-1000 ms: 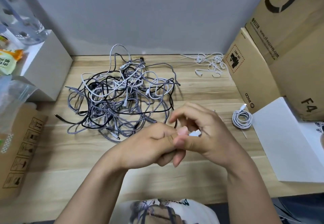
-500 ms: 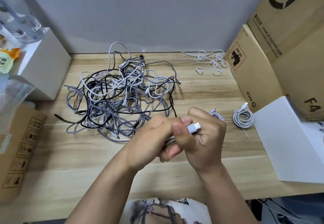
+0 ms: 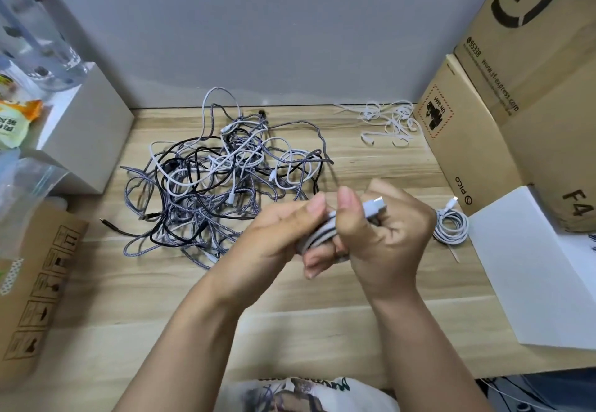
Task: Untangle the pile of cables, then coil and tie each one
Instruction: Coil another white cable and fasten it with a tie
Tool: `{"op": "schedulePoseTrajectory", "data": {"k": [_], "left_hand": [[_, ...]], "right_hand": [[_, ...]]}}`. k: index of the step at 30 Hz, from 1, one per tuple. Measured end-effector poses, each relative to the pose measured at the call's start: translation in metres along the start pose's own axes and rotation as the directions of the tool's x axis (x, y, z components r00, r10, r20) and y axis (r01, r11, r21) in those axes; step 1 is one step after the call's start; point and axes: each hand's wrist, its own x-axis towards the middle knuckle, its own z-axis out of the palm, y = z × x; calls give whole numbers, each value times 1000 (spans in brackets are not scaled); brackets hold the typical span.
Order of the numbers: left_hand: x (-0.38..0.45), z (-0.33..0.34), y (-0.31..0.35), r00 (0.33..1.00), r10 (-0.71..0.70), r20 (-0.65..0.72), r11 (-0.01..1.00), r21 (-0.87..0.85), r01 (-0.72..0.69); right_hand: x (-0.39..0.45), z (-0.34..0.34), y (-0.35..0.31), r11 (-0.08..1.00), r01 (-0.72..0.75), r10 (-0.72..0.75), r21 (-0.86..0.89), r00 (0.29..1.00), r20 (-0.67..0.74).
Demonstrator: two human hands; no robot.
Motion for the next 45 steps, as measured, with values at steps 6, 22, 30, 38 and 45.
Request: {"op": "schedulePoseTrajectory", "data": {"k": [6, 22, 30, 38, 45], "left_hand": [[8, -14, -11, 1000, 20, -14, 997, -78, -21], [56, -64, -35, 914, -88, -397, 992, -115, 45], [57, -69, -40, 898, -111, -425, 991, -111, 69], [44, -55, -40, 874, -168, -455, 977, -194, 88], [23, -31, -29, 867, -68, -494, 997, -59, 44]], "right_hand": [[28, 14, 23, 918, -333, 254, 216, 911, 325], [137, 32, 281, 322, -596, 886, -735, 464, 12], [128, 30, 291, 359, -497, 789, -790, 613, -27], [104, 25, 148, 464, -709, 731, 530, 645, 223], [30, 0, 39, 326, -750, 438, 575, 659, 612]]}}
